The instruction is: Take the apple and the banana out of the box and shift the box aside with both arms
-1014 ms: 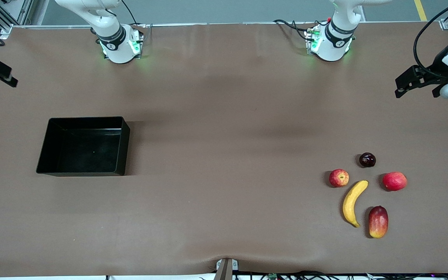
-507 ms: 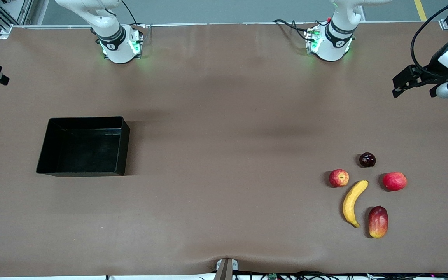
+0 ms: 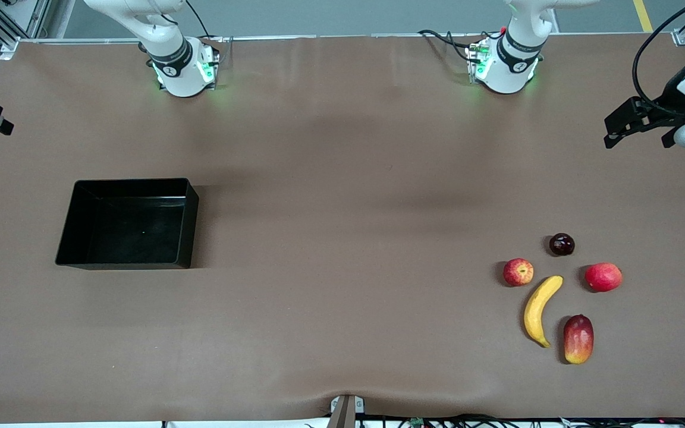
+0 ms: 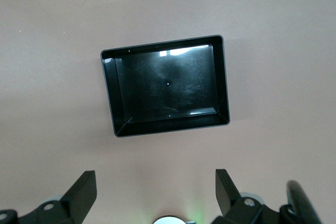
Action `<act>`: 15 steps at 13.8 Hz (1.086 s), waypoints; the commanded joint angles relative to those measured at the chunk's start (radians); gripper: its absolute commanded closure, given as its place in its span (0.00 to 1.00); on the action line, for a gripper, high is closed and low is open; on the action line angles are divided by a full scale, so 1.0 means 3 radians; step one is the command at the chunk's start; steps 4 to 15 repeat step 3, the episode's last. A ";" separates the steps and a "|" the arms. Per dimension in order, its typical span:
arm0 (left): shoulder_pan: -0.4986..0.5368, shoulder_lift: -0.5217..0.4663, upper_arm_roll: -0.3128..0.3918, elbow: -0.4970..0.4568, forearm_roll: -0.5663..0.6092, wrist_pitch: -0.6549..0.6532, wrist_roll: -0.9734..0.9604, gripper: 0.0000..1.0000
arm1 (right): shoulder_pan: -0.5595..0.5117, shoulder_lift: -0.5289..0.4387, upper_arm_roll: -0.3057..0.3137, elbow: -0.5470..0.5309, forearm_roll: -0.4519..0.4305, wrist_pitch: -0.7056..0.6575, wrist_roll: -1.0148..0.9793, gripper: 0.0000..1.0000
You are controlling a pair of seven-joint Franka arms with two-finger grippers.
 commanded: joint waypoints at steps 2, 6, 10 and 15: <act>0.0012 0.0002 0.0000 0.0078 -0.0055 -0.0027 -0.0025 0.00 | 0.0066 0.0058 -0.0003 0.0095 -0.0052 0.0028 -0.0246 0.00; 0.0012 0.0002 0.0000 0.0078 -0.0055 -0.0027 -0.0025 0.00 | 0.0061 0.0058 -0.0008 0.0095 -0.0052 0.0059 -0.0297 0.00; 0.0012 0.0002 0.0000 0.0078 -0.0055 -0.0027 -0.0025 0.00 | 0.0061 0.0058 -0.0008 0.0095 -0.0052 0.0059 -0.0297 0.00; 0.0012 0.0002 0.0000 0.0078 -0.0055 -0.0027 -0.0025 0.00 | 0.0061 0.0058 -0.0008 0.0095 -0.0052 0.0059 -0.0297 0.00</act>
